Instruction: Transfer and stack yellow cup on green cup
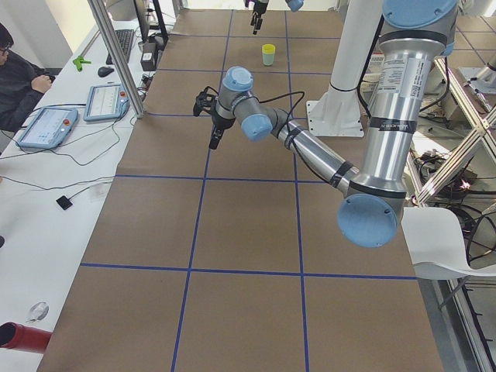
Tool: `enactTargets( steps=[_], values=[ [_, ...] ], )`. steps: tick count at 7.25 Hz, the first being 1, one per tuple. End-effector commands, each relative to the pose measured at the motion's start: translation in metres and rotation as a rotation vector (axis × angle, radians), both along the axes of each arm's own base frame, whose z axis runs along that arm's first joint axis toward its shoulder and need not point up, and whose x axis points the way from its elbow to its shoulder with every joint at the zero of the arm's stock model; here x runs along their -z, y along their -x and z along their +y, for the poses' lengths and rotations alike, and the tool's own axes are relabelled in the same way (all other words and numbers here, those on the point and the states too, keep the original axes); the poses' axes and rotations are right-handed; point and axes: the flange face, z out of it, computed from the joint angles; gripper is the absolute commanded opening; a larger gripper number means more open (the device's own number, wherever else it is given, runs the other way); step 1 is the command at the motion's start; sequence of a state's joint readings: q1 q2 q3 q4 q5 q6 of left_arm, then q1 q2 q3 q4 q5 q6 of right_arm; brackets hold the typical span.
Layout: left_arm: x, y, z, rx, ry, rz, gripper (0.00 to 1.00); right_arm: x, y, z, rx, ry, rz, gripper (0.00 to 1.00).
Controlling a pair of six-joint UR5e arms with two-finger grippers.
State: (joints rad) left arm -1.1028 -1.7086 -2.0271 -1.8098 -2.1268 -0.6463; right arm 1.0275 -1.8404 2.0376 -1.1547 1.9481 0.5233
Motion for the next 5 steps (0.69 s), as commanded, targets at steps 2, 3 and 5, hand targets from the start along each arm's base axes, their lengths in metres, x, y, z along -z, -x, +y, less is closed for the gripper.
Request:
enactTargets(
  steps=[2, 3, 5],
  values=[
    [-0.078, 0.135, -0.023, -0.144, 0.115, -0.279, 1.00, -0.032, -0.052, -0.037, 0.082, 0.084, 0.144, 1.00],
    [-0.135, 0.195, -0.011, -0.153, 0.157, -0.307, 1.00, -0.023, -0.051, -0.050, 0.073, 0.073, 0.135, 1.00],
    [-0.217, 0.240, 0.021, -0.218, 0.209, -0.208, 1.00, -0.052, -0.089, -0.092, 0.039, 0.204, -0.088, 1.00]
  ],
)
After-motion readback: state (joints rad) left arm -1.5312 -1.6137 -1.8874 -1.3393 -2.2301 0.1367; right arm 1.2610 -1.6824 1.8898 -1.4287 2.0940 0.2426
